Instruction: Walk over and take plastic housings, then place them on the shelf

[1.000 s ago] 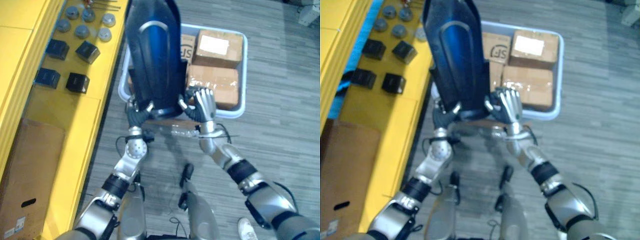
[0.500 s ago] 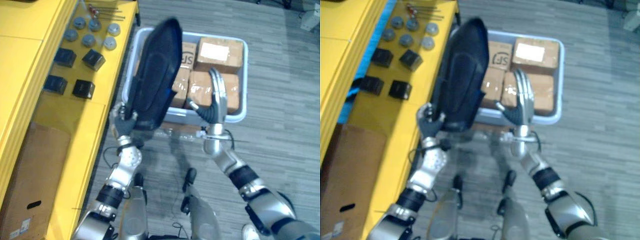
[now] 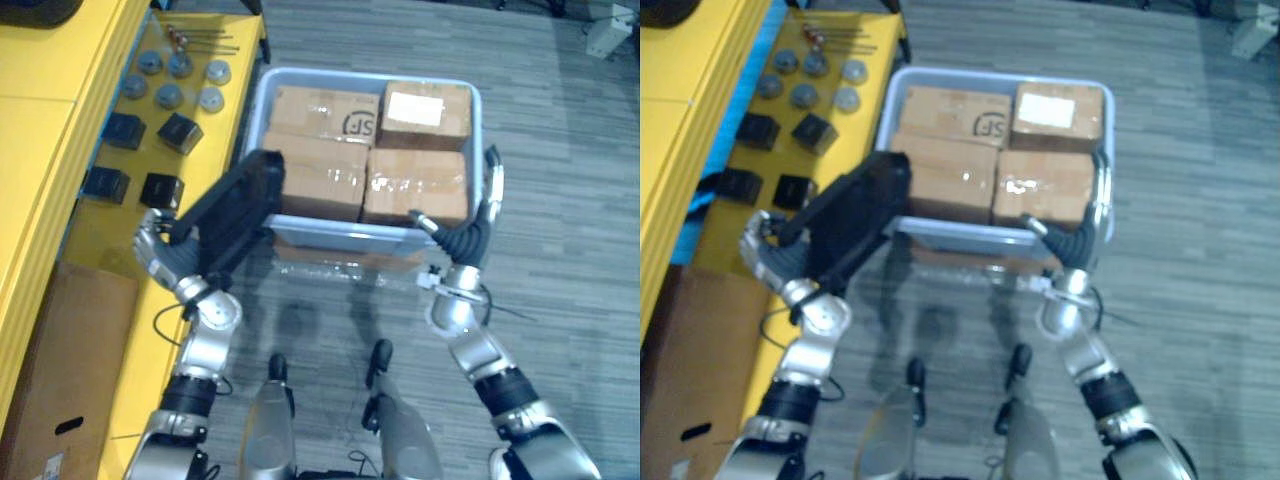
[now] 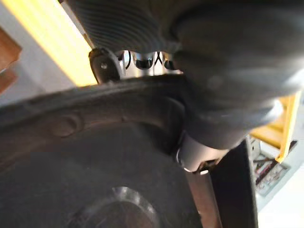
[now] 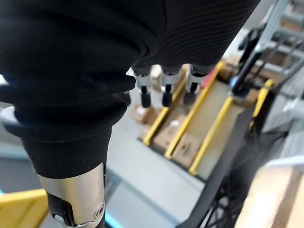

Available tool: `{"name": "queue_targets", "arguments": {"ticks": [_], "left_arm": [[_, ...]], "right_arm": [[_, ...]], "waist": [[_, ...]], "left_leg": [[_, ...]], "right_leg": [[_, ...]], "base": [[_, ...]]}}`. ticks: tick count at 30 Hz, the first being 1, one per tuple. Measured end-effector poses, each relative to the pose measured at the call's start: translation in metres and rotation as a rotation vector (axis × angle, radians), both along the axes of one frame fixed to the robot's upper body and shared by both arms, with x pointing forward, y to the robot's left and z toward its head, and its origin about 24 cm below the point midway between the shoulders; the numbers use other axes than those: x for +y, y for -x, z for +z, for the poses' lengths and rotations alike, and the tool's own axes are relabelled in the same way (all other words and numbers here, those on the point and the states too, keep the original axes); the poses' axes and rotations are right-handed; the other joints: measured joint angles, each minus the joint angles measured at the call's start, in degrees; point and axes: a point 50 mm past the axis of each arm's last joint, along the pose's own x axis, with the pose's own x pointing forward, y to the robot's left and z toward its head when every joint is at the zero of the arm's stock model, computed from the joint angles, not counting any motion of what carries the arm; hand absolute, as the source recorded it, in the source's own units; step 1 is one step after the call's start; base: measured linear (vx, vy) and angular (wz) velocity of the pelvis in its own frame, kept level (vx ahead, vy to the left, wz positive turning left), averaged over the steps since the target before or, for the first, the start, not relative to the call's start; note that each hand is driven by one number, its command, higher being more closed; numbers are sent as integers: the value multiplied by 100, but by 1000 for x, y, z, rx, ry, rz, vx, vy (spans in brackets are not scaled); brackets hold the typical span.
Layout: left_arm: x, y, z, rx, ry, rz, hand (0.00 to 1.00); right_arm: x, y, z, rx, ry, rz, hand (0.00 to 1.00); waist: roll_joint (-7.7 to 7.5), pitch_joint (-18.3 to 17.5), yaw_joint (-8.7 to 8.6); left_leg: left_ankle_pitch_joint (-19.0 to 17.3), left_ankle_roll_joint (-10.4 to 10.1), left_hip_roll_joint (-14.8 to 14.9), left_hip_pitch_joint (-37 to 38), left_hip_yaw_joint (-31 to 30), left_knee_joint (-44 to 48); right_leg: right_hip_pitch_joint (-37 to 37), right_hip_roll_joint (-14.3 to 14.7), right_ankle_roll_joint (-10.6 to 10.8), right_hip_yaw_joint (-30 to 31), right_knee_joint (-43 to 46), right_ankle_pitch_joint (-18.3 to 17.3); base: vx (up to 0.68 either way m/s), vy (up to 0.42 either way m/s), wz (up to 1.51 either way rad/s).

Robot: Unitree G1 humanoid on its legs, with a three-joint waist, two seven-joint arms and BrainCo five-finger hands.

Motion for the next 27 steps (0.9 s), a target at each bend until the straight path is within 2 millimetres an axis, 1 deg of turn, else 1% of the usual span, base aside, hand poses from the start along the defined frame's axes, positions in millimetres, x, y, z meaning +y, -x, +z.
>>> {"name": "queue_targets", "arguments": {"ticks": [4, 7, 10, 11, 12, 15, 18, 19, 21, 23, 26, 27], "left_arm": [[-1, 0, 4, -48, 4, -23, 100], [-5, 0, 6, -95, 25, -57, 100], [-10, 2, 7, -187, 151, -123, 100], [-13, 3, 9, -236, 213, -157, 100], [-14, 4, 10, -261, 242, -171, 100], [-15, 6, 15, -373, 416, -282, 100], [-13, 6, 15, -435, 536, -357, 100], [-13, 6, 14, -440, 555, -365, 100], [-15, 7, 10, -477, 661, -395, 100], [-16, 7, 8, -509, 720, -400, 100], [-13, 12, 11, -577, 755, -392, 100], [-11, 15, 12, -612, 769, -375, 100]], "right_arm": [[-7, 4, -3, 3, -13, -22, 0], [-12, 9, -3, -13, -27, -30, 0], [-14, 11, -5, -7, -31, -39, 0], [-13, 12, -7, 0, -39, -38, 0], [-11, 12, -8, 2, -46, -37, 0], [-9, 13, -12, 13, -77, -38, 0], [-13, 14, -13, 22, -87, -51, 0], [-13, 14, -14, 25, -86, -50, 0], [-12, 15, -16, 41, -82, -35, 0], [-9, 17, -19, 57, -90, -24, 0], [-9, 22, -22, 62, -105, -22, 0], [-11, 24, -25, 75, -110, -33, 0]], "waist": [[-14, -8, -52], [-15, -8, -55], [-22, -12, -53], [-56, -33, -53], [-76, -45, -52], [-165, -126, -55], [-181, -145, -57], [-183, -167, -60], [-182, -252, -61], [-200, -320, -62], [-207, -337, -64], [-205, -372, -67]], "left_leg": [[1, 1, -8, 79, 73, -79], [1, 1, -6, 95, 88, -97], [2, 3, -21, 175, 111, -123], [3, 3, -27, 202, 112, -159], [7, 5, -30, 221, 117, -181], [9, 8, -43, 258, 126, -205], [20, 24, -77, 358, 120, -251], [25, 31, -86, 389, 122, -277], [23, 35, -110, 448, 108, -305], [19, 41, -123, 461, 108, -326], [31, 54, -151, 475, 83, -379], [35, 59, -161, 472, 84, -387]], "right_leg": [[-9, 1, 2, 90, -11, 1], [-7, 6, 2, 98, -22, 2], [49, -5, 3, 113, -26, 2], [67, -8, 3, 112, -39, 2], [71, -9, 3, 114, -40, 2], [94, -20, 5, 118, -41, 0], [192, -52, 24, 112, -42, -14], [213, -63, 33, 111, -42, -21], [268, -90, 77, 100, -43, -54], [274, -106, 89, 98, -44, -64], [274, -135, 96, 78, -44, -69], [275, -159, 105, 63, -44, -76]], "base": [[10, 61, -10], [9, 54, -2], [10, 58, -2], [5, 57, 0], [3, 52, -1], [-1, 57, 0], [-2, 50, 3], [0, 53, 4], [4, 48, 5], [3, 41, 2], [9, 37, 4], [18, 48, 5]]}}
